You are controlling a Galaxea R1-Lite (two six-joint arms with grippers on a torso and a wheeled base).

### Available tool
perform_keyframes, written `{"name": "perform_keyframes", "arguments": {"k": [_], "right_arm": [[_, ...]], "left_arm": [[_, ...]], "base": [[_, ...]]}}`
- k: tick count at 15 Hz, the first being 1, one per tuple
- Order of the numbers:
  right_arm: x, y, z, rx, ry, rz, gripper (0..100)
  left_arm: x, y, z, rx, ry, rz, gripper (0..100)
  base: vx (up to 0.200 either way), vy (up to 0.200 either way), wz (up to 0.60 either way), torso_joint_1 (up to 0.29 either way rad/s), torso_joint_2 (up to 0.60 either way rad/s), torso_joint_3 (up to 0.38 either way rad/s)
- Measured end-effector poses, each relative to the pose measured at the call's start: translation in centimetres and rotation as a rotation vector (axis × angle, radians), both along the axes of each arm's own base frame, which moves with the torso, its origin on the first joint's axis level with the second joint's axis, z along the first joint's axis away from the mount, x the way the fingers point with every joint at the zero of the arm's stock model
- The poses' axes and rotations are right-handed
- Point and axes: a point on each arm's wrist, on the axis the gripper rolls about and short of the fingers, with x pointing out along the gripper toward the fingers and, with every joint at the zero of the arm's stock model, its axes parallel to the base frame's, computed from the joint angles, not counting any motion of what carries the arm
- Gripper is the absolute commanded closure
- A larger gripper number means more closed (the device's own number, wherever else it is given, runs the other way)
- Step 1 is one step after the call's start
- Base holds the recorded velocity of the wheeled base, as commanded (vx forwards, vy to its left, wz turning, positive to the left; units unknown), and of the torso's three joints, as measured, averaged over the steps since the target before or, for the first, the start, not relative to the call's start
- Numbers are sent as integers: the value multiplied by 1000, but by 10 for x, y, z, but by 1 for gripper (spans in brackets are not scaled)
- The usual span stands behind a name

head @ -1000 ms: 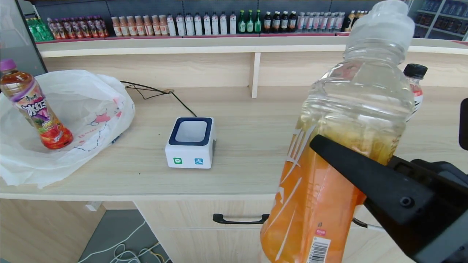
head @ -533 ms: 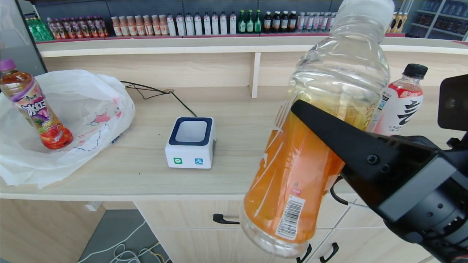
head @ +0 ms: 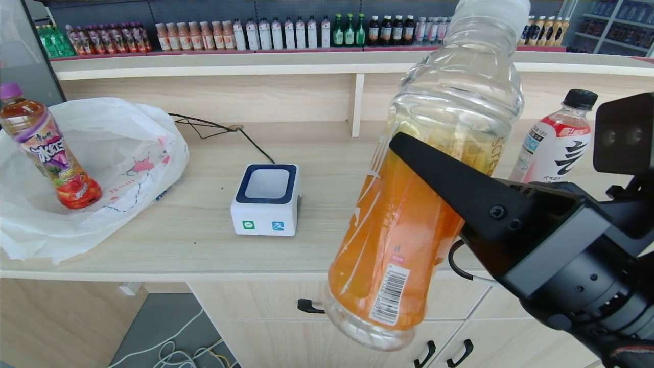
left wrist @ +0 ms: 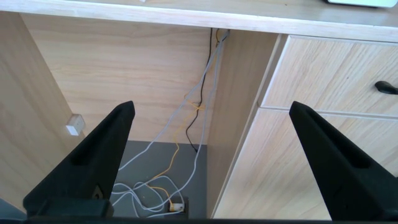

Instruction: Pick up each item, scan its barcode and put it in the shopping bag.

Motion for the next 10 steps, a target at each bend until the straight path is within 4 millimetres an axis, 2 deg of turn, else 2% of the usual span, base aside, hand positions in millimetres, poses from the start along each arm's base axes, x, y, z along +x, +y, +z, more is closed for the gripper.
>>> {"name": "perform_keyframes", "arguments": {"k": [10], "right_arm": [[0, 1, 1, 0, -5, -1, 100]], "left_arm": [[0, 0, 0, 0, 0, 0, 0]], "base": [[0, 0, 0, 0, 0, 0]]}}
